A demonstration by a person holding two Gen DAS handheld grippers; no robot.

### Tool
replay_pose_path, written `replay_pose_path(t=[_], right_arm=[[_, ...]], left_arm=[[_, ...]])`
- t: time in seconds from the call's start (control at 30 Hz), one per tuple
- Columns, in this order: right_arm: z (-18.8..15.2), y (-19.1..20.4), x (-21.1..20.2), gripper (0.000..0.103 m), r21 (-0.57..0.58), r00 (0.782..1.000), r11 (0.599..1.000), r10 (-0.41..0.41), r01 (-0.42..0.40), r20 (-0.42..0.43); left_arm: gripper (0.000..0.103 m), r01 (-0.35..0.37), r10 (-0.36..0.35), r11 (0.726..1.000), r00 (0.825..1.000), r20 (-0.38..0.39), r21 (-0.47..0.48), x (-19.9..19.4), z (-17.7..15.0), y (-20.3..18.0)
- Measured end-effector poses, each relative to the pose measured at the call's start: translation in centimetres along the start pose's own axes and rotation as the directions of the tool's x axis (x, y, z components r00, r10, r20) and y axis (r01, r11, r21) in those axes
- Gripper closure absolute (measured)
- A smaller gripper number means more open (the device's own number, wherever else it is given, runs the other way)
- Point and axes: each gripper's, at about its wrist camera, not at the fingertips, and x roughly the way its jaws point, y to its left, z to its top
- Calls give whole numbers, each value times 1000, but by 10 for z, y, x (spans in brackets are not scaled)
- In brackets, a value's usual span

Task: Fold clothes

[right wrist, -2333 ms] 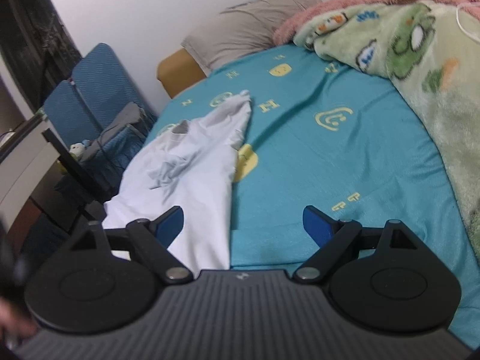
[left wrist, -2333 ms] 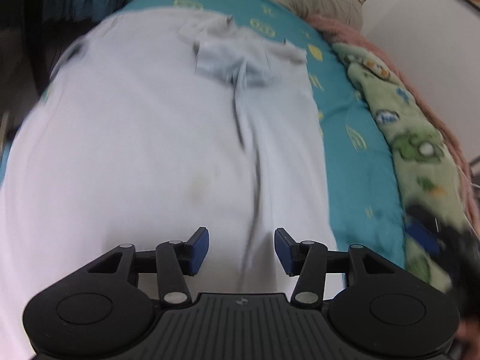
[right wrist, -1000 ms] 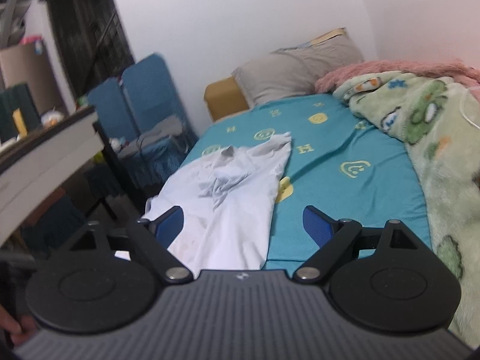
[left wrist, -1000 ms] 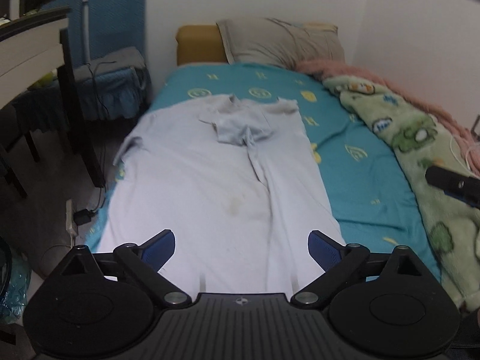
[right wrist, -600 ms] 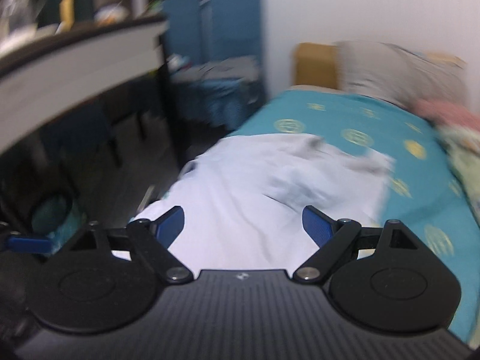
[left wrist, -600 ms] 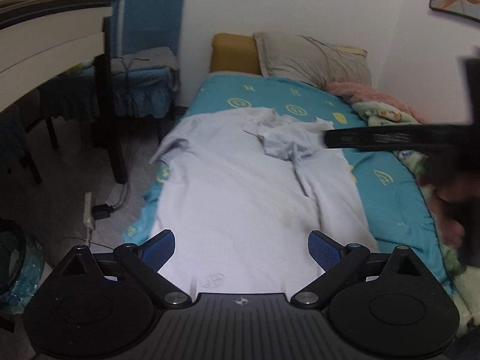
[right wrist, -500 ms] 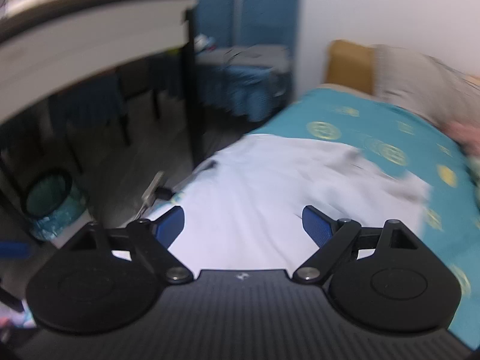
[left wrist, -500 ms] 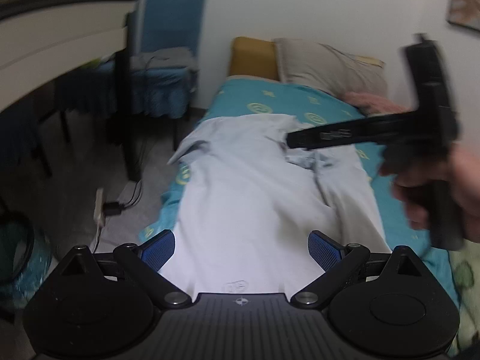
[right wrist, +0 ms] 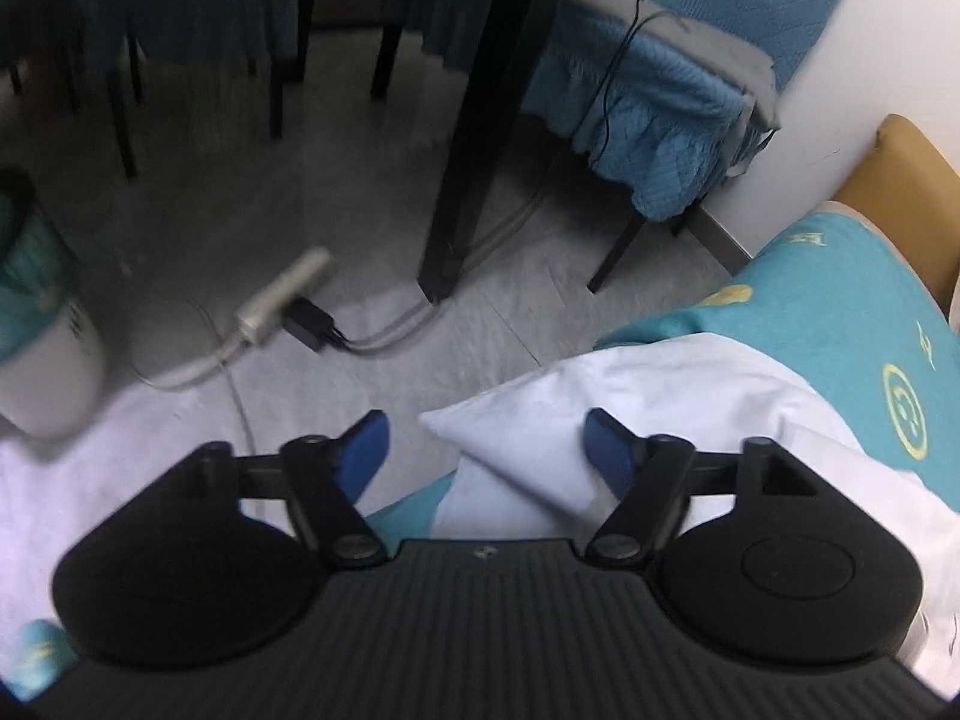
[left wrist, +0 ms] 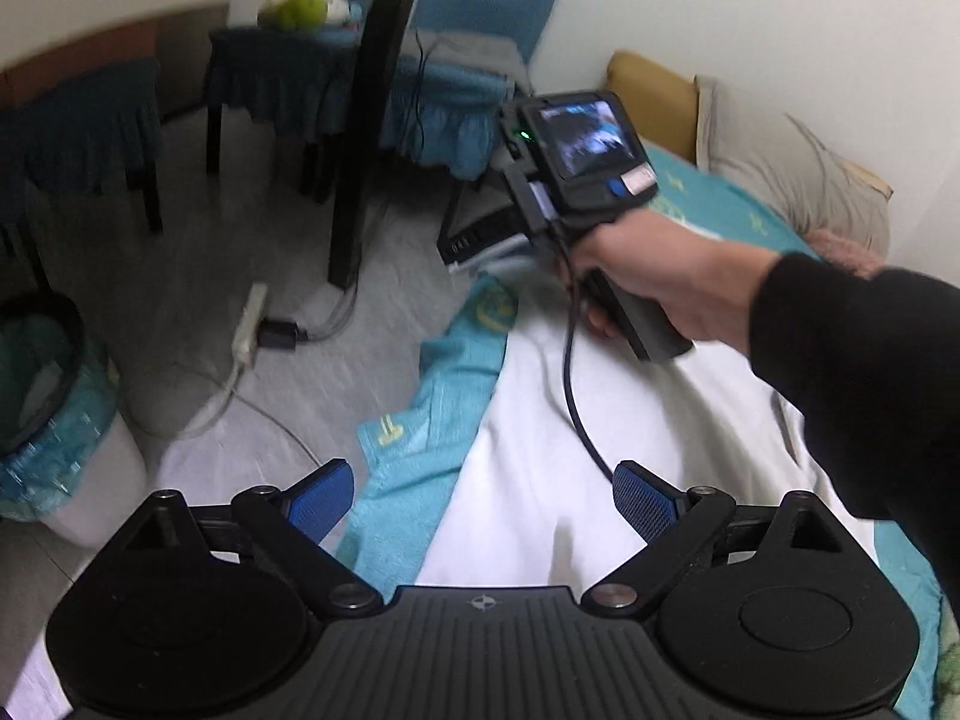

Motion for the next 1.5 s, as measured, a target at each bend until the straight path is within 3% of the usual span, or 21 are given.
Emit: replay_pose_path(t=[0.07,0.13,0.17,0.3,0.43,0.57,0.67,0.7,0.87,0.93,0.97,1.0,1.03,1.1,1.3,1.4,1.5], right_arm=[[1,-1,10,40,-20,1000,1000,-15,15,3],[0,-3,10,95,-6,999,999,-33,34,13],[-1,-6,6,98,16,999,999,-37,36,27],[-7,-23,-33,99,84,988,996,-46,33,151],[-30,-61,-90,99,243,956,969,-110,43,270],[-65,-108,-152,99,437,906,899,-212,34,367],[-102,-148,-189,99,588,869,809,-302,16,391],[-121,-162,-194,99,637,870,771,-326,18,370],[-219,-210,-194,96,798,919,599,-348,66,186],[-251,-221,-193,95,822,936,562,-331,90,123],[-263,-221,-192,94,815,941,571,-319,98,110],[-271,-218,-194,82,802,945,589,-310,103,106],[-276,-215,-195,51,786,947,610,-303,103,111],[-268,-205,-198,16,740,939,667,-300,82,167],[-240,-175,-204,19,570,909,821,-260,30,326],[-207,-152,-196,31,440,920,898,-168,-5,353],[-187,-145,-170,36,405,951,914,-150,29,271]], left_arm=[[8,-2,2,1000,1000,-11,-6,5,0,-1],[8,-5,5,1000,1000,-13,-8,11,0,0],[8,-7,7,1000,1000,-14,-6,13,0,0],[8,-15,15,1000,1000,-1,0,15,-1,-1],[8,-1,1,1000,998,55,2,6,-2,-4],[8,23,-26,999,995,98,24,-4,-3,-13],[8,46,-51,998,992,115,49,-10,-5,-23],[8,50,-57,997,991,118,62,-10,-5,-27],[8,62,-74,990,993,95,126,2,-8,-47],[8,75,-85,987,994,73,141,8,-9,-54],[8,79,-89,986,994,62,147,11,-10,-58],[8,80,-90,985,994,55,154,14,-11,-61],[8,82,-90,984,995,48,161,16,-12,-64],[8,79,-88,981,995,41,174,20,-14,-69],[8,59,-63,979,998,17,194,33,-20,-76],[8,55,-57,980,998,6,190,37,-20,-74],[8,50,-50,980,999,-4,193,40,-21,-74]])
